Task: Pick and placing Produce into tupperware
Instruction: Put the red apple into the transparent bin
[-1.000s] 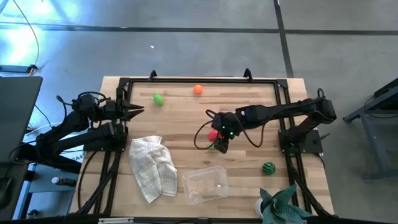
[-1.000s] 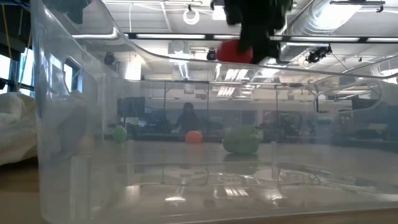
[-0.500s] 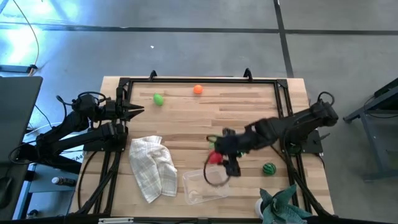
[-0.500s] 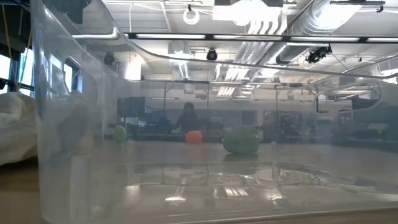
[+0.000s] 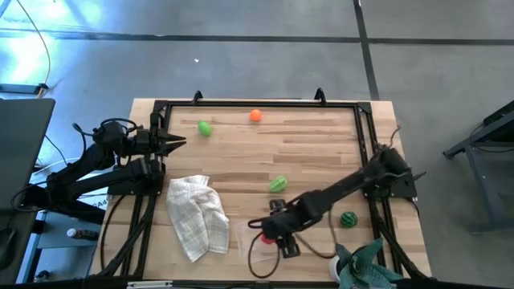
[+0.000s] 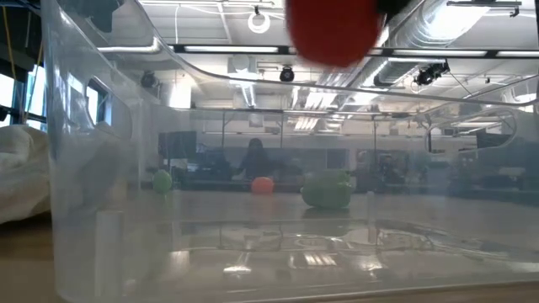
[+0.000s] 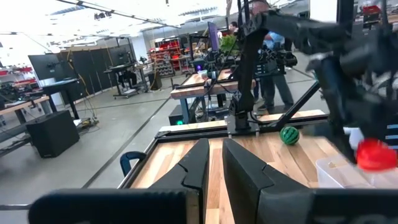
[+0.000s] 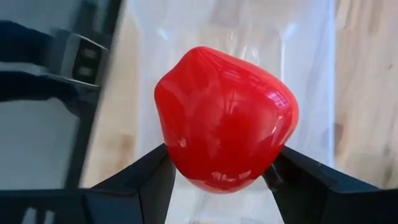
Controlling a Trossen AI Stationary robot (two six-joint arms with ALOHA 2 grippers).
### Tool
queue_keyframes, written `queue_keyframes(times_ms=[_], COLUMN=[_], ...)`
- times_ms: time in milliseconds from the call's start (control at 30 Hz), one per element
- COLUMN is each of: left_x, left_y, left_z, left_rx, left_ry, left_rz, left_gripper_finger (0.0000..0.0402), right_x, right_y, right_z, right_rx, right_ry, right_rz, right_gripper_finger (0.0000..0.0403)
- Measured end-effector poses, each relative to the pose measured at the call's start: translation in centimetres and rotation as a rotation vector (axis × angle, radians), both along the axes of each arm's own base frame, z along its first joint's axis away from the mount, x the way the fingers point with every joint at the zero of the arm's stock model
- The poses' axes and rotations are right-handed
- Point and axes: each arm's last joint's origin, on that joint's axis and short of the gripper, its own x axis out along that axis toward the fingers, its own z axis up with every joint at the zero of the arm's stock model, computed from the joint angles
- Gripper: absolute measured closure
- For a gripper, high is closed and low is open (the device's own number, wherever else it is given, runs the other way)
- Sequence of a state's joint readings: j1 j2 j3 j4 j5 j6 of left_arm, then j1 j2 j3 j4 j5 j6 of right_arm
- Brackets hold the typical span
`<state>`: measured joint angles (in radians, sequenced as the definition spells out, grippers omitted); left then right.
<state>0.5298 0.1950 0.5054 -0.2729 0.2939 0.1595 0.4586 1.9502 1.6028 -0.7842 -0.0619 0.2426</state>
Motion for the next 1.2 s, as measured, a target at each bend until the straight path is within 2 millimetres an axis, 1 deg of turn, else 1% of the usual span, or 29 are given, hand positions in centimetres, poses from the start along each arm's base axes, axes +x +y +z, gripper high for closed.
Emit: queue_keyframes(times_ms=[100, 167, 267, 367, 667, 833, 1200], left_x=[0.0, 0.0, 0.0, 0.0, 0.0, 0.0, 0.0], left_y=[0.0, 0.0, 0.0, 0.0, 0.0, 0.0, 0.0], left_z=[0.0, 0.0, 0.0, 0.0, 0.0, 0.0, 0.0], left_rx=[0.0, 0.0, 0.0, 0.0, 0.0, 0.0, 0.0], left_ry=[0.0, 0.0, 0.0, 0.0, 0.0, 0.0, 0.0], left_rz=[0.0, 0.0, 0.0, 0.0, 0.0, 0.0, 0.0], left_gripper_finger=[0.0364, 0.0364, 0.0364, 0.0364, 0.0364, 0.0364, 0.0364], right_x=[1.2, 1.8, 2.2, 2.3, 2.6, 2.5, 2.6], right_y=[-0.4, -0.7, -0.9, -0.6, -0.5, -0.6, -0.7], right_z=[-2.6, -4.0, -5.2, -6.2, -7.0, -7.2, -7.2], right_rx=[-0.015, -0.02, -0.027, -0.033, -0.005, -0.009, -0.041], right_ry=[0.052, 0.081, 0.106, 0.125, 0.146, 0.16, 0.144], right_rz=[-0.01, -0.018, -0.026, -0.016, -0.011, 0.012, -0.01], right_gripper_finger=[0.0181, 0.0181, 0.0181, 0.0181, 0.0181, 0.0181, 0.0181])
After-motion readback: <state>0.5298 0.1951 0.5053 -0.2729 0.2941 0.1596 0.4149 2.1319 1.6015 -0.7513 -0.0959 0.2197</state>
